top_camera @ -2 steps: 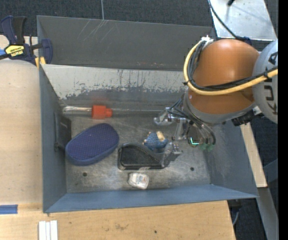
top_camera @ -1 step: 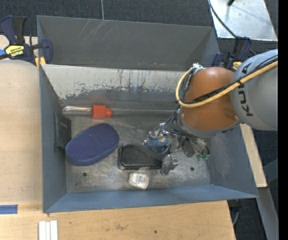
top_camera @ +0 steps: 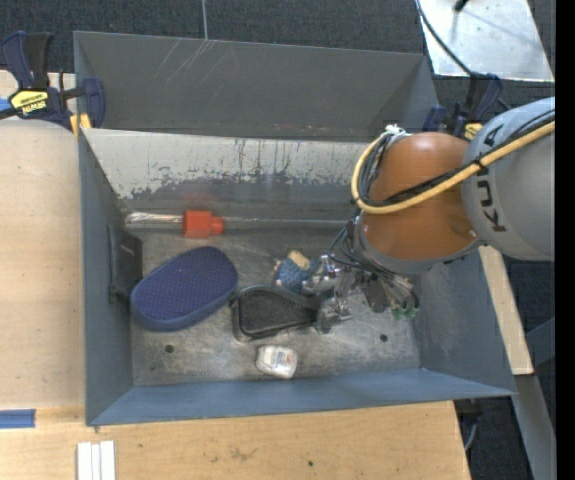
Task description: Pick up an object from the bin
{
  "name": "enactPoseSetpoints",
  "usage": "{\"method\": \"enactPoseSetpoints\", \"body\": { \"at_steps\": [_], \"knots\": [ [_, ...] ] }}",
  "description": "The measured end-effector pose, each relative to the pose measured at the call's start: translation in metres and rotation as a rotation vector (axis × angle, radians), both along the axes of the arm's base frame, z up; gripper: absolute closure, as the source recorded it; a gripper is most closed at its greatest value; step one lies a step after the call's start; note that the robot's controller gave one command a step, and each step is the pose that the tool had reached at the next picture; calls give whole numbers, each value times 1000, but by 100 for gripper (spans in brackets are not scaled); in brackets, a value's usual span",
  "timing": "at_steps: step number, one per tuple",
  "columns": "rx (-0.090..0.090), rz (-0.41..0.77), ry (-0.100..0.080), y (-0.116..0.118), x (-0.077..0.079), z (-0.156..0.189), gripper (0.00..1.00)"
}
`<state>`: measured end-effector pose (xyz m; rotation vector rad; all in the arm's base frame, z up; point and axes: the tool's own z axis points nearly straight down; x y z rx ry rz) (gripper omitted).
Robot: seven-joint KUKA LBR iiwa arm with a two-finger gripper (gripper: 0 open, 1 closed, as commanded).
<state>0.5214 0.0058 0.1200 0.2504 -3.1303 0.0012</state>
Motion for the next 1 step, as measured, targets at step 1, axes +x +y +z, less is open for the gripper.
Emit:
{"method": "enactPoseSetpoints", "body": {
  "at_steps": [1],
  "knots": [
    [0,33,-7,4,9,90,100]
  ]
}}
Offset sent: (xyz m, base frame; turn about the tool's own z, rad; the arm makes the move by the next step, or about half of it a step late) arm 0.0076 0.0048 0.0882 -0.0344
